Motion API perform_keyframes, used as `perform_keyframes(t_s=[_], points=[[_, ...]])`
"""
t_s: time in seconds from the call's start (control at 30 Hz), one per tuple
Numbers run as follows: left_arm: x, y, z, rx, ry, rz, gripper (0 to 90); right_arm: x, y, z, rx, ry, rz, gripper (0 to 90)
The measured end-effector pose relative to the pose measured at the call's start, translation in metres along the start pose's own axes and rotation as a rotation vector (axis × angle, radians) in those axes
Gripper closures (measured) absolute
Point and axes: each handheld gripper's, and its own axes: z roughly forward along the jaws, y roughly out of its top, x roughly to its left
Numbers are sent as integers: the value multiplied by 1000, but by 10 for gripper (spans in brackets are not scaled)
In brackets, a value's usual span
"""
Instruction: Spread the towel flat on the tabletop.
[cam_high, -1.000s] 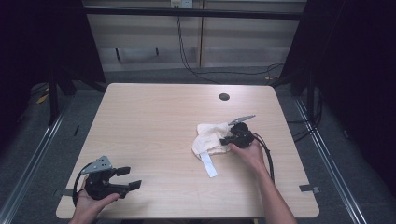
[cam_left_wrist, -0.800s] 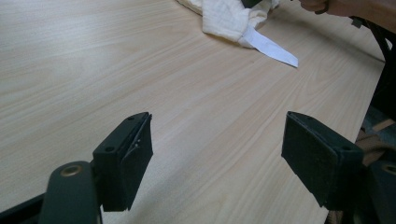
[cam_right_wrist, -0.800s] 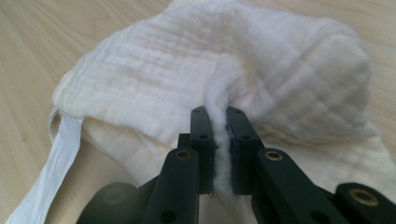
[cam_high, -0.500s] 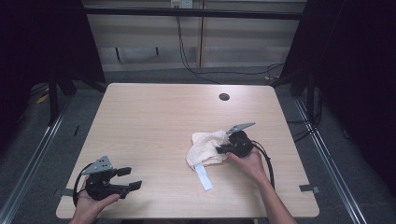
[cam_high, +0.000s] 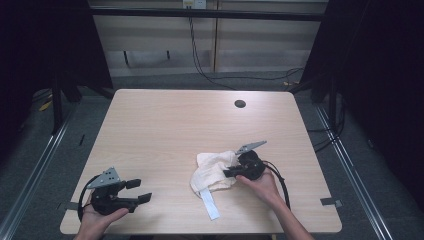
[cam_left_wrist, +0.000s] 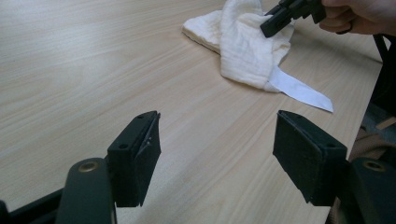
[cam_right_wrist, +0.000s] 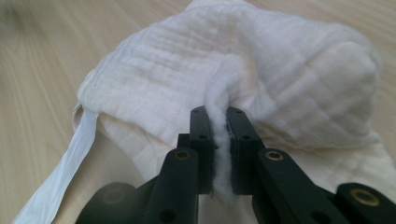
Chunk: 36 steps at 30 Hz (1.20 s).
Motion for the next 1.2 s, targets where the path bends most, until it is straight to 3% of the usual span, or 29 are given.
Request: perform_keyframes(t_s=[0.17,0.3,0.57,0.77,0.87,0.97,1.03,1.1,1.17,1.2], points=[[0,1,1,5,3,3,333,11,-3,-1,-6,26,1,826],[-2,1,3,9,-27,28,447,24,-6,1,-2,30,-6,826],[-8,3,9,29,-34,56,460,48,-2,16,6,45,-32,819],[-12,3,10,45,-39,71,489,57,-1,22,14,40,-38,801],[-16,2,10,40,-70,59,519,66,-8,19,19,30,-44,744],[-19,3,11,38,-77,80,548,68,-12,15,17,28,-42,736],[-21,4,15,48,-96,89,598,69,-13,12,19,29,-35,602],[-25,5,18,68,-103,104,612,69,-13,10,23,16,-27,562],[-28,8,21,64,-119,101,653,68,-12,4,3,11,-25,518],[-27,11,24,60,-146,72,653,65,-11,-8,-35,12,-23,471]])
